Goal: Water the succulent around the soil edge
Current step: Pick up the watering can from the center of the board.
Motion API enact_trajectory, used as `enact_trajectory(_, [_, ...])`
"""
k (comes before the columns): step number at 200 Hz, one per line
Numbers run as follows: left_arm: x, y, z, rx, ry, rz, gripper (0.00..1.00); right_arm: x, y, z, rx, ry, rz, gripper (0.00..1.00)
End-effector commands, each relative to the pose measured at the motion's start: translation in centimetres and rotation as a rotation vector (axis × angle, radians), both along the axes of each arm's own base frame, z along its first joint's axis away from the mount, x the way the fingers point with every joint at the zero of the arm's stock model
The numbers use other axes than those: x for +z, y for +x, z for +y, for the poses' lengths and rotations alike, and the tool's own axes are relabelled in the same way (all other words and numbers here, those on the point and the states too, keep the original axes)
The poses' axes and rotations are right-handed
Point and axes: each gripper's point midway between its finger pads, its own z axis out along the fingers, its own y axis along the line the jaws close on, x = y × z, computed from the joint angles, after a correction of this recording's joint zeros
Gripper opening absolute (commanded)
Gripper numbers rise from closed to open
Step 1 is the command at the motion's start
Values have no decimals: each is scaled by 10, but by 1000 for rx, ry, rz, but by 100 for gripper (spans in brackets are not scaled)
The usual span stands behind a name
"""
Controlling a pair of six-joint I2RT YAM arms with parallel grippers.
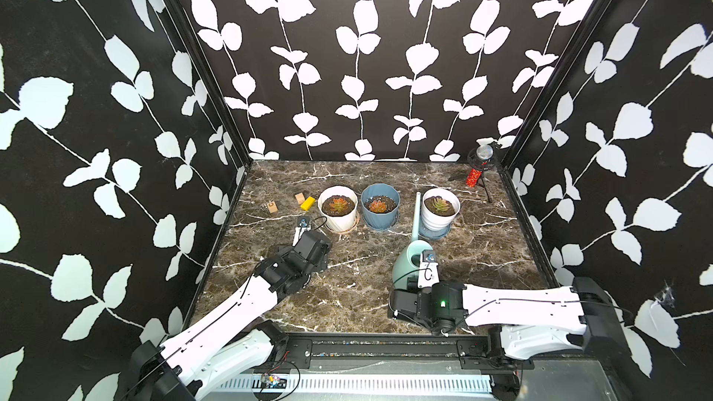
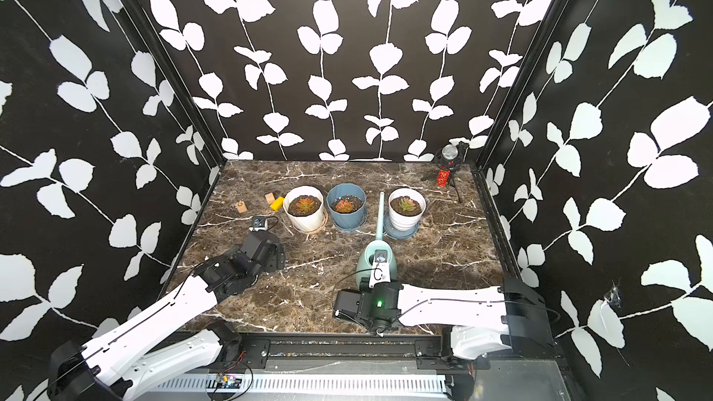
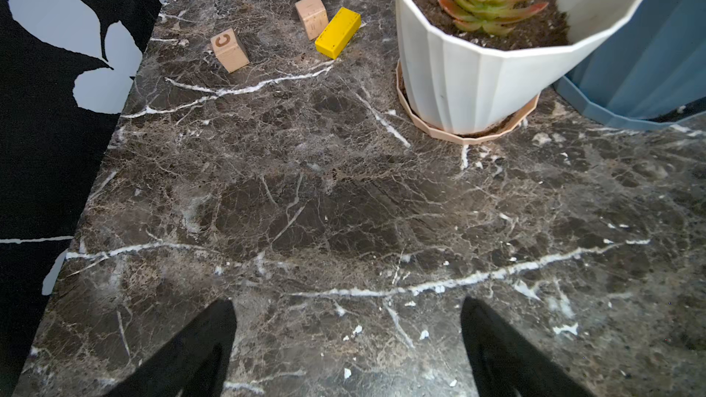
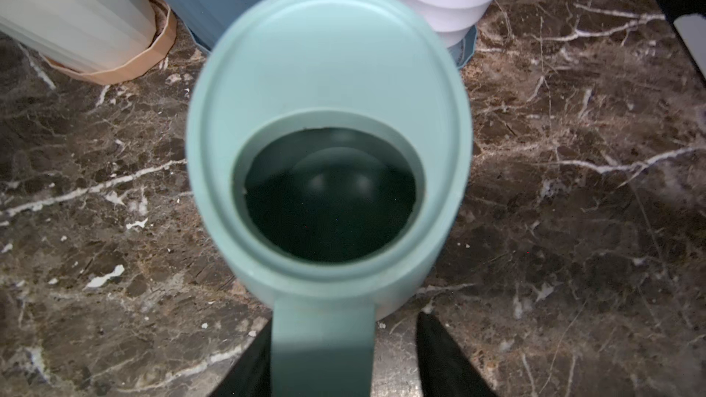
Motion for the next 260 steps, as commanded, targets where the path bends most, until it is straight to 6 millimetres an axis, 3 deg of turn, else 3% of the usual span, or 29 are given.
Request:
enact_trajectory(1, [4, -1, 3, 8, -4, -17, 94, 11, 4, 0, 2, -26, -13, 44])
enact_trajectory(71, [13, -3, 5, 6, -4, -31, 94, 18, -14, 2, 46, -28, 26, 0])
enact_trajectory(110, [28, -1, 4, -6, -14, -65, 92, 47, -35, -4, 109, -53, 13, 0])
enact_trajectory(150, [56, 9, -3, -31, -9, -112, 92, 108, -42, -19, 161, -128, -90, 0])
enact_trajectory(185, [86, 27, -20, -97, -1, -179, 93, 174, -25, -33, 189, -226, -236, 0])
enact_trajectory(212, [115, 48, -38, -165, 62, -199, 94, 208, 3, -52, 198, -307, -286, 0])
enact_trajectory(236, [139, 67, -54, -225, 129, -220, 97, 228, 31, -77, 193, -383, -299, 0])
enact_trajectory(260, [146, 87, -63, -269, 139, -208, 98, 239, 57, -97, 182, -383, -320, 0])
